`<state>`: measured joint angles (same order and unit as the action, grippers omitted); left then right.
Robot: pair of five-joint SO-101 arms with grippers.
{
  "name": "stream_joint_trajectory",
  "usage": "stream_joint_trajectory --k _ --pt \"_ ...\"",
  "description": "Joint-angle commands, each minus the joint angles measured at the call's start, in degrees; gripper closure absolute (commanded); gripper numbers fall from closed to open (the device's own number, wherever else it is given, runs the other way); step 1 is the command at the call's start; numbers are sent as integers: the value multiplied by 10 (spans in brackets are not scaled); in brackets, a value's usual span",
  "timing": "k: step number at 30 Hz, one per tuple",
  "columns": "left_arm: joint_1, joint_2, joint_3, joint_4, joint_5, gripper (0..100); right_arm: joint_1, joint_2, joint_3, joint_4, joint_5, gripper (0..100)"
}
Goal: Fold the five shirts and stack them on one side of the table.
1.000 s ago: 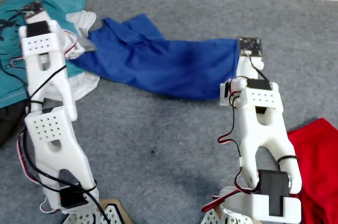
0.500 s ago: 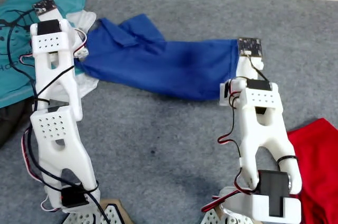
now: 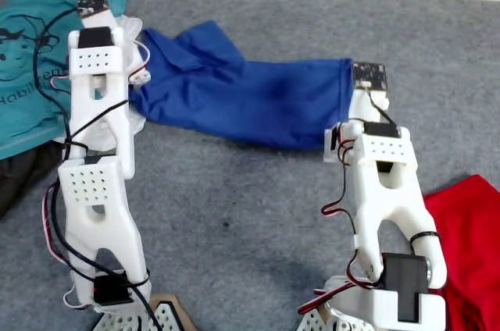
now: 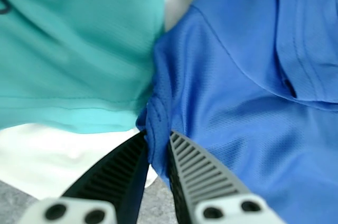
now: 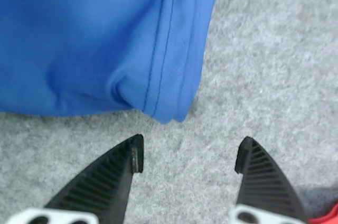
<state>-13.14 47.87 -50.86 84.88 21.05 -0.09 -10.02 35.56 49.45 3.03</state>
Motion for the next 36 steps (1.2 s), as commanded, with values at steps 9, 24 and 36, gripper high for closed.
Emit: stream_joint_trajectory --k 9,24,36 --pt "20 6 -3 -19 -3 976 9 71 -3 -121 -10 717" --pt "22 73 -6 -60 -2 976 9 219 -159 -124 -11 969" --pt "28 70 -7 5 -2 980 29 199 -158 -44 -10 991"
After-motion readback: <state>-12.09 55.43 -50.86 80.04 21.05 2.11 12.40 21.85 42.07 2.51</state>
